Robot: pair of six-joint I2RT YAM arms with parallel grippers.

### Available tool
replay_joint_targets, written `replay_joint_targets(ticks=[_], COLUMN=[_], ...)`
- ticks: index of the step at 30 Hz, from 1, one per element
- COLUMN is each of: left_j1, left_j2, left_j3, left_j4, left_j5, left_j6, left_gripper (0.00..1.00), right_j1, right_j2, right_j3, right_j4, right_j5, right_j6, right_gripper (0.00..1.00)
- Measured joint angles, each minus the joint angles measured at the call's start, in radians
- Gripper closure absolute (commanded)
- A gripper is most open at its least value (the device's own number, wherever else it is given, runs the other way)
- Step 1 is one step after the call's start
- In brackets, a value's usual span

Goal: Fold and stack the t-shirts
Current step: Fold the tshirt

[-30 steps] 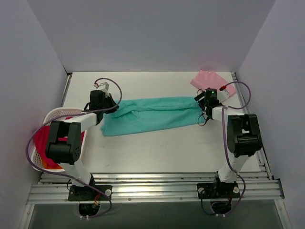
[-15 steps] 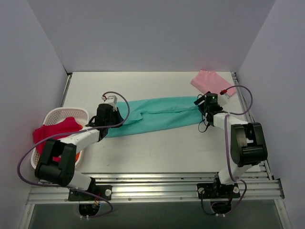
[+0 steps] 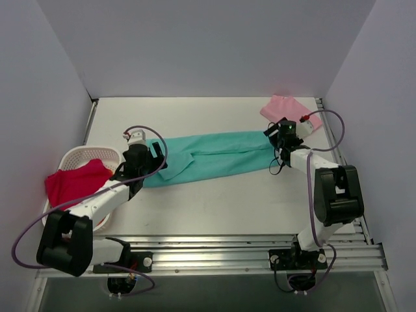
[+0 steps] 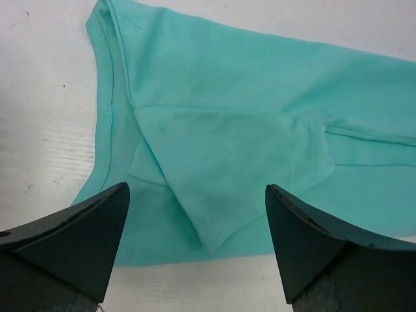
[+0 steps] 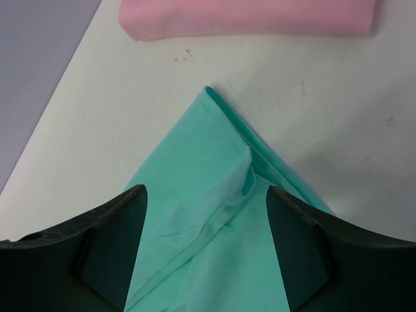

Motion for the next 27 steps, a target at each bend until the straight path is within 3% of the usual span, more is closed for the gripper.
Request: replay_joint_targets(ticks=[11,13,14,15,17,18,20,27], left_j1=[0.006,0.010,0.013,0.016,0.026,0.033,0.046,0.097], left_j2=[0.325,0.367,0.384,0.398,0.426,0.442,0.471,0.658], left_j3=[0.094,0.133,0.156,0.176,0.214,0.232,0.266,0.494], left_j4=[-0.025,-0.033,-0.036,-0.038,-0.039,-0.040,-0.043,-0.109], left_j5=[-0.037,-0.046,-0.048,-0.048,-0.047,-0.047,-0.045,-0.014], left_j6=[-0.084,-0.086,-0.088,-0.093,-0.099,-0.100,-0.101,-0.097], left_gripper=[0.05,0.00,0.10,0.29,0.59,0.85,0.97,0.98], right_j1=[0.024,0.026,0.026,0.025,0.022,0.019,0.011,-0.021], right_j2=[0.126,0.145,0.153,0.160,0.171,0.177,0.186,0.218], right_j3=[0.156,0.167,0.172,0.177,0.187,0.190,0.199,0.230], right_j4=[0.000,0.000,-0.001,0.000,0.000,0.000,0.002,0.023], right_j5=[-0.001,-0.002,-0.002,-0.004,-0.008,-0.012,-0.016,-0.032], right_j6=[0.002,0.002,0.001,0.001,0.001,0.001,0.001,0.005], right_gripper=[0.30,0.30,0.30,0.30,0.30,0.30,0.30,0.30])
